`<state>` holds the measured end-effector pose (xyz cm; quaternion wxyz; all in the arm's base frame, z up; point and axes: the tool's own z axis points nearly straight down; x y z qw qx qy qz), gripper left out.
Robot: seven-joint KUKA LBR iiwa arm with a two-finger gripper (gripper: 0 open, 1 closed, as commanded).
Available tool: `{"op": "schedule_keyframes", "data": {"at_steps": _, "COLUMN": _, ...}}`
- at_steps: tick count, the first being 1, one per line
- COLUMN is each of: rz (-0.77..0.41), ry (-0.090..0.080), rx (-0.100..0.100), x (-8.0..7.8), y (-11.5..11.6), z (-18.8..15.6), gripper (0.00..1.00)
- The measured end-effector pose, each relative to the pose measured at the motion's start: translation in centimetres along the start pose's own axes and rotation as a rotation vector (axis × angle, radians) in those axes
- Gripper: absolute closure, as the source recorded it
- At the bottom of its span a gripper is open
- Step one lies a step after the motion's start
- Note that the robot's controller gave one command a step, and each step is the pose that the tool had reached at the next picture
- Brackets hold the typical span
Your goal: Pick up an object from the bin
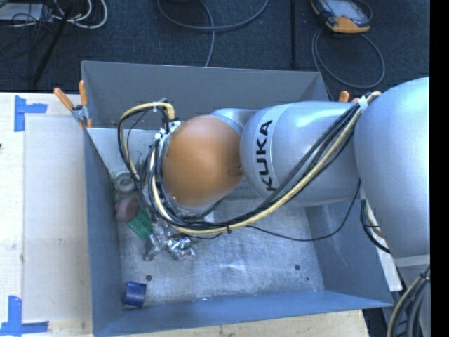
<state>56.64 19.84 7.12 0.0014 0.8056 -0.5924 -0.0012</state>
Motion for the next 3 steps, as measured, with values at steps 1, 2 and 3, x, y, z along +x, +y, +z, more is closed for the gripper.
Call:
{"op": "schedule_keyframes", "data": {"at_steps": 1, "rz": 0.007, "ry": -0.001, "rx": 0.005, "x": 0.2, "y": -0.1, "z": -0.2, "gripper": 1.00}}
{"op": "schedule_keyframes", "data": {"at_steps": 2, "rz": 0.016, "ry": -0.003, "rx": 0.004, "x": 0.2, "y": -0.2, "z": -1.3, "gripper": 1.00}}
{"op": "schedule_keyframes", "data": {"at_steps": 3, "rz": 0.023, "ry": -0.002, "rx": 0.011, "x": 0.0, "y": -0.3, "z": -10.3, "gripper": 1.00}}
